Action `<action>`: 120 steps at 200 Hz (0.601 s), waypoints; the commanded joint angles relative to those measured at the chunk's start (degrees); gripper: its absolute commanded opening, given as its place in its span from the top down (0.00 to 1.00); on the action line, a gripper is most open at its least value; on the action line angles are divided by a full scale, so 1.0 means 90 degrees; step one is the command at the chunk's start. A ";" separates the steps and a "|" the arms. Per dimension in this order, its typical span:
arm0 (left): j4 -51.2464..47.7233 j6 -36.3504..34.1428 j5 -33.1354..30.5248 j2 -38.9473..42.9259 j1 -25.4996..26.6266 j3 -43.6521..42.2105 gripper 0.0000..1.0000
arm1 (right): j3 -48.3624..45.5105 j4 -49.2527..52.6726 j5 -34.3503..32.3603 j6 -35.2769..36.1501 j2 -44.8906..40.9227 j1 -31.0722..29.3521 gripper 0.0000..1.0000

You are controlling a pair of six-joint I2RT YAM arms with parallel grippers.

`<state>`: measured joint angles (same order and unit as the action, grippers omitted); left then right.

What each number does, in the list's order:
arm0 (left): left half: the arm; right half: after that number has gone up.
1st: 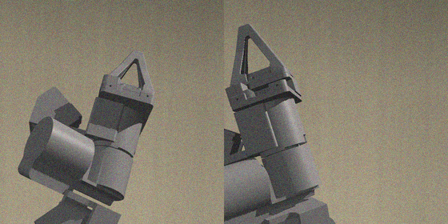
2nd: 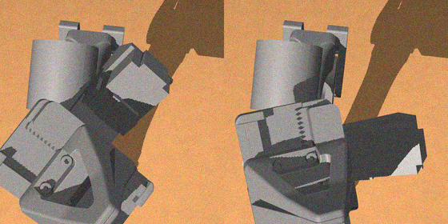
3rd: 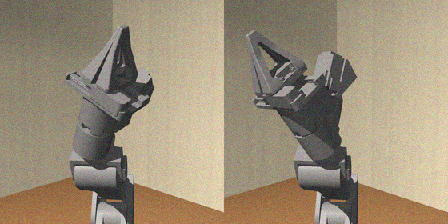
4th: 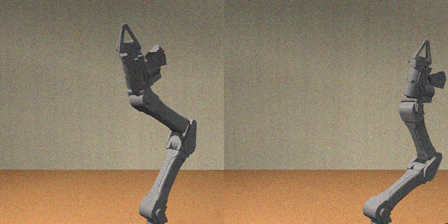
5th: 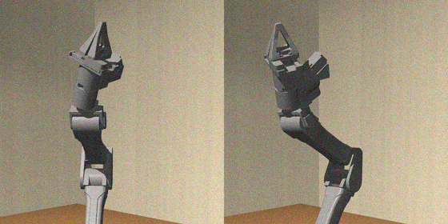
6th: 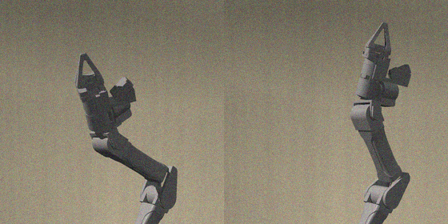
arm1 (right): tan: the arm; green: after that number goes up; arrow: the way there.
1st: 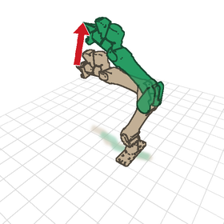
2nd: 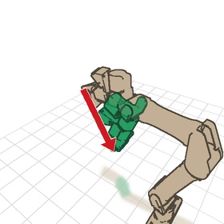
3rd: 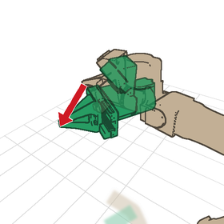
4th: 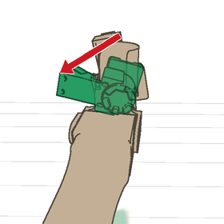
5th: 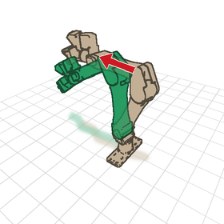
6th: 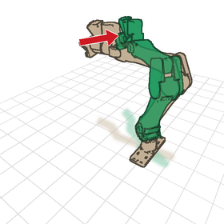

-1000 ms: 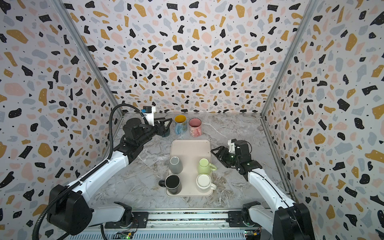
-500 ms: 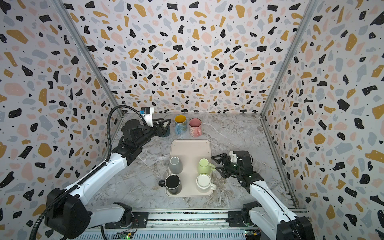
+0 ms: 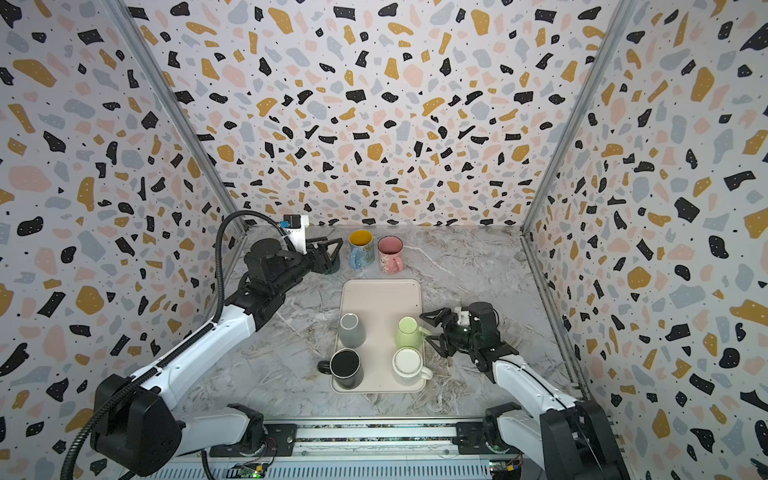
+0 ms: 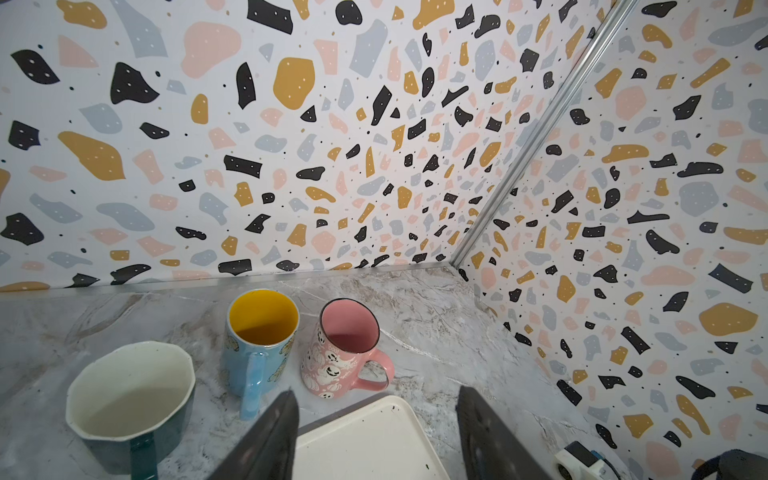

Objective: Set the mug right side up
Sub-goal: 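Move the right gripper down to the light green mug lying on the tray, then close the right gripper on the light green mug's handle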

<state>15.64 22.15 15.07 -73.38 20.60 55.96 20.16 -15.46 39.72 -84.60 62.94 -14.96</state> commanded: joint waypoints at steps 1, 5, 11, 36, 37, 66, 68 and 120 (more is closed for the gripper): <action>0.0176 0.0024 -0.0031 -0.0055 -0.0041 0.0067 0.38 | 0.0169 -0.0482 0.0156 -0.0057 0.0275 0.0022 0.21; 0.0160 0.0012 -0.0042 -0.0056 -0.0034 0.0078 0.38 | 0.0202 -0.0482 0.0147 -0.0026 0.0316 0.0022 0.21; 0.0146 -0.0008 -0.0052 -0.0067 -0.0035 0.0080 0.38 | 0.0241 -0.0484 0.0136 0.0010 0.0407 0.0020 0.21; 0.0063 -0.0076 -0.0093 -0.0124 -0.0039 0.0156 0.38 | 0.0383 -0.0552 -0.0024 0.0220 0.0660 0.0027 0.23; 0.0066 -0.0077 -0.0093 -0.0126 -0.0036 0.0162 0.38 | 0.0385 -0.0554 -0.0027 0.0235 0.0671 0.0029 0.24; -0.0026 -0.0108 -0.0075 -0.0205 -0.0042 0.0246 0.38 | 0.0593 -0.0535 -0.0106 0.0484 0.0972 0.0031 0.26; -0.0028 -0.0108 -0.0076 -0.0208 -0.0040 0.0247 0.38 | 0.0607 -0.0535 -0.0112 0.0496 0.0994 0.0024 0.26; -0.0047 -0.0089 -0.0093 -0.0305 -0.0043 0.0314 0.38 | 0.0806 -0.0863 -0.0283 0.0394 0.1452 0.0070 0.32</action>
<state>13.65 21.87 14.44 -75.81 20.60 56.25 25.10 -20.71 38.37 -81.41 74.78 -14.79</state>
